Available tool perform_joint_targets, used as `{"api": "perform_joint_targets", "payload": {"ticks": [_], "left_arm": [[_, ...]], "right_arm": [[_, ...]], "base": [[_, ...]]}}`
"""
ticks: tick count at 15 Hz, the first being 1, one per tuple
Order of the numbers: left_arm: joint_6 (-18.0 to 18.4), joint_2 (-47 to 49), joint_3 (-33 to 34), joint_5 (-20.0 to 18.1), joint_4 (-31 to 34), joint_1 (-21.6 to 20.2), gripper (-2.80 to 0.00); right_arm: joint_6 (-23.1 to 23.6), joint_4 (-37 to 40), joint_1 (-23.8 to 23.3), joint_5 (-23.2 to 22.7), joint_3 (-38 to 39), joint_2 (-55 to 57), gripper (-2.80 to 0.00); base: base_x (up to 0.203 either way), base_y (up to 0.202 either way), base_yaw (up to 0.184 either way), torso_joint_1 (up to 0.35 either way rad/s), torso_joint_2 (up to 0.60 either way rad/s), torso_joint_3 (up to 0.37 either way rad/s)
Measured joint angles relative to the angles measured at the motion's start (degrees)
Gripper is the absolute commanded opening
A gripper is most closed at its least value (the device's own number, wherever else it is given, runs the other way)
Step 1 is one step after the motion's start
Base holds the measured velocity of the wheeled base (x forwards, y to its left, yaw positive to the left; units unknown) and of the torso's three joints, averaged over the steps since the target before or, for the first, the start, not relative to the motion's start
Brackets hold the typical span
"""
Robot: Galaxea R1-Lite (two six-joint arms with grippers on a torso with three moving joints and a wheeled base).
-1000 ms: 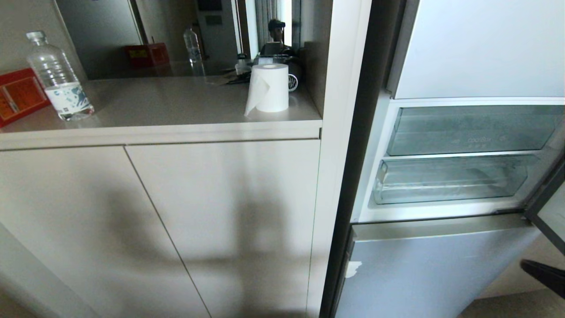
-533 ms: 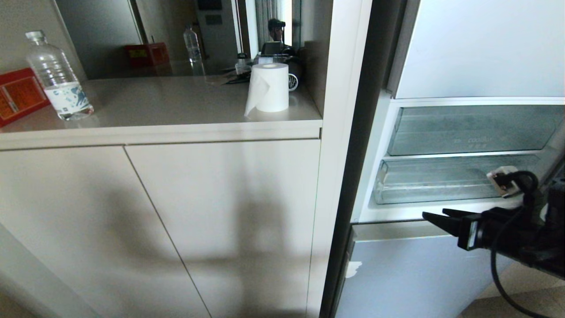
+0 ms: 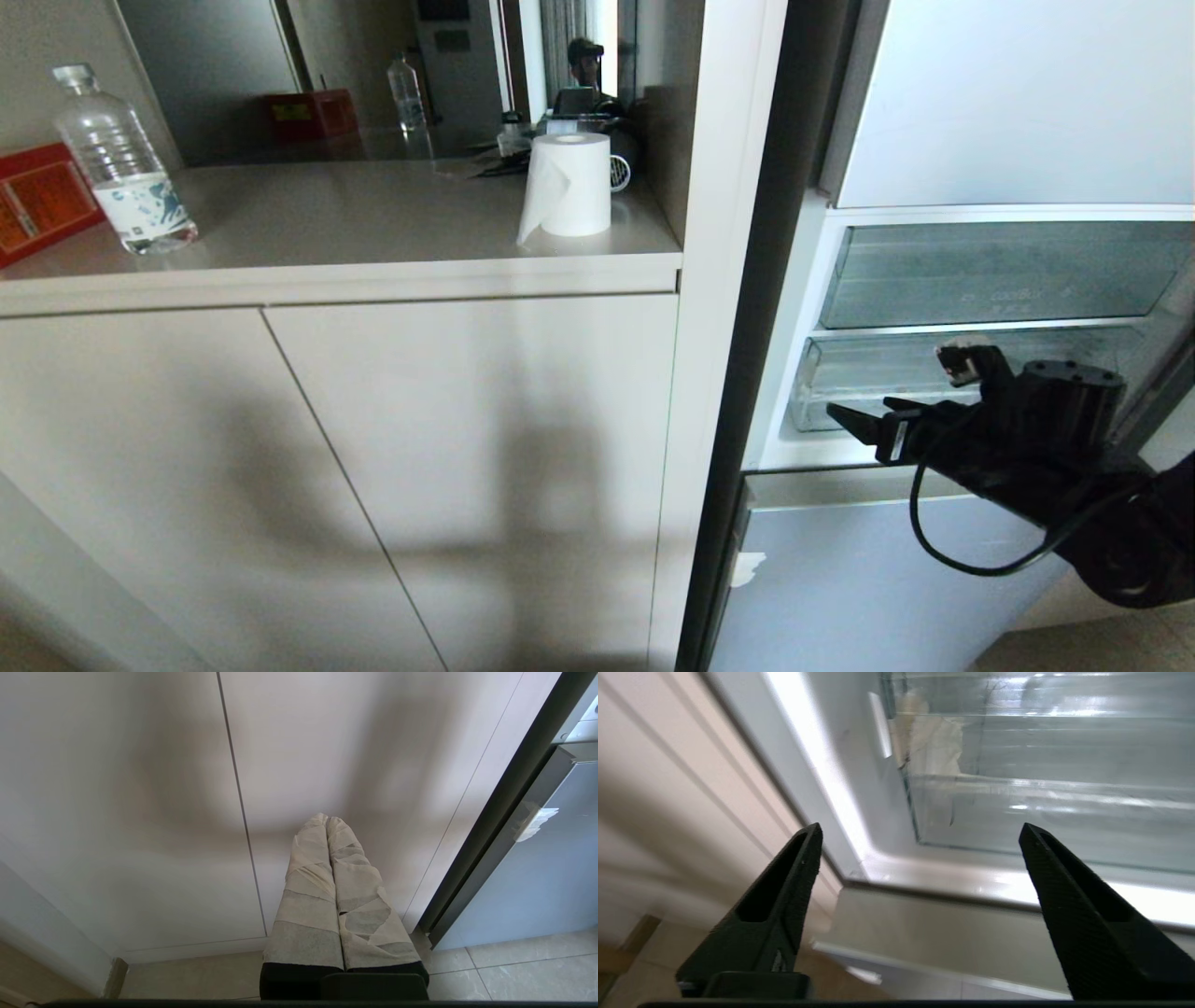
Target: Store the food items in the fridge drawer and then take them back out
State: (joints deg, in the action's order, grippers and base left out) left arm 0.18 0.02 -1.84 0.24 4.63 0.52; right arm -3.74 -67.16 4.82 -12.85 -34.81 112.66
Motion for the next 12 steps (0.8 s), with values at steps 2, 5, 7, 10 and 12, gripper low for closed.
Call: {"api": "perform_joint_targets", "payload": {"ticks": [2,5,7,10,12], "left_arm": [[0.0,0.0,0.0,0.0,0.0,0.0,-2.8],[0.0,0.0,0.0,0.0,0.0,0.0,-2.8],[0.0,0.0,0.0,0.0,0.0,0.0,-2.8],[0.0,0.0,0.0,0.0,0.0,0.0,-2.8],[0.0,0.0,0.0,0.0,0.0,0.0,-2.8]], "right_arm": [[0.0,-0.1,0.2,1.3,-2.8,2.8,0.0],[-0.2,-0.7,0.7,4.4,-5.6,5.8,0.0],[-0.2,-3.1,1.0,4.8,-6.3,6.7,0.0],[-0.3,-3.4,1.6,5.5,-7.9,7.2,0.0],[-0.3,-3.3,2.4,6.2,-9.1,7.4,0.0]], "base": [[0.0,0.0,0.0,0.0,0.0,0.0],[0.0,0.0,0.0,0.0,0.0,0.0],[0.0,0.0,0.0,0.0,0.0,0.0],[0.0,0.0,0.0,0.0,0.0,0.0],[0.0,0.0,0.0,0.0,0.0,0.0]]}}
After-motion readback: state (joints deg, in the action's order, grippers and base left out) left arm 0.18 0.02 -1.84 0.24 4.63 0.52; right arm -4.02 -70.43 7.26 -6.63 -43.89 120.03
